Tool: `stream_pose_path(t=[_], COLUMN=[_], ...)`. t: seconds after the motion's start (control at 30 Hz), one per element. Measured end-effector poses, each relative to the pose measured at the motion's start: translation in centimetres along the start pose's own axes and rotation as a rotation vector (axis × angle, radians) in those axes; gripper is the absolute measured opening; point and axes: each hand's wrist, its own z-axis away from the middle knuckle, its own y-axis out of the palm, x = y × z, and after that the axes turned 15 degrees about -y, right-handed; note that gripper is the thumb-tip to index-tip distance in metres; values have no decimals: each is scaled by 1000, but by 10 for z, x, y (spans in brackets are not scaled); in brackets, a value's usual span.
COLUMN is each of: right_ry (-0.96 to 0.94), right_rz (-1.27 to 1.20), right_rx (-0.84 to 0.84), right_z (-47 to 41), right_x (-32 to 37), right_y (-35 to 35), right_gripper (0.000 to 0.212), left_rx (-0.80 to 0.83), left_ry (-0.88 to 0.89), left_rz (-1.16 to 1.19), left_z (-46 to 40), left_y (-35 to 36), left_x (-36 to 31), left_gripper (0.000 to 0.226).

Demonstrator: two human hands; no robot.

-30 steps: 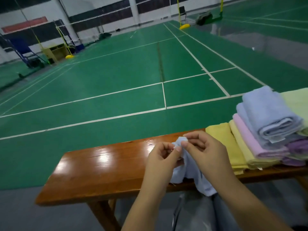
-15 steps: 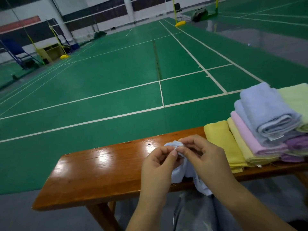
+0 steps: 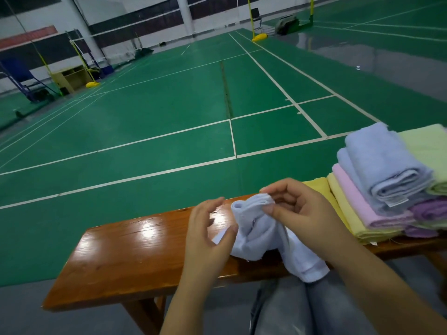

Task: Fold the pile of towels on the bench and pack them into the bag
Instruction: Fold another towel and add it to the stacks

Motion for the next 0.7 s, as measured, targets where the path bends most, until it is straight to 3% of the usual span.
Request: stream_pose_path(t=[0.07, 0.17, 0.23, 0.33, 0.47, 0.7], right_ry=[13, 2, 0, -5, -6, -34], right_rz=[-90, -171, -220, -267, -277, -160], right_rx=[8, 32, 50, 88, 59, -25], right_z=[-7, -16, -21, -28, -35, -44], right_x=[8, 17, 21, 25, 29, 45], right_y=[-4, -8, -10, -18, -32, -40], right_gripper=[21, 20, 22, 23, 35, 23], left_rx=[140, 358, 467, 609, 556, 394], left_ry=[-97, -284, -344, -327, -288, -34], left_rz=[-38, 149, 324, 525, 616, 655], left_z=[-15, -29, -37, -46, -45, -38], left_y=[-3, -2, -2, -5, -19, -59], left_x=[20, 32, 33, 29, 17, -40], left_gripper=[73, 92, 94, 76, 53, 37])
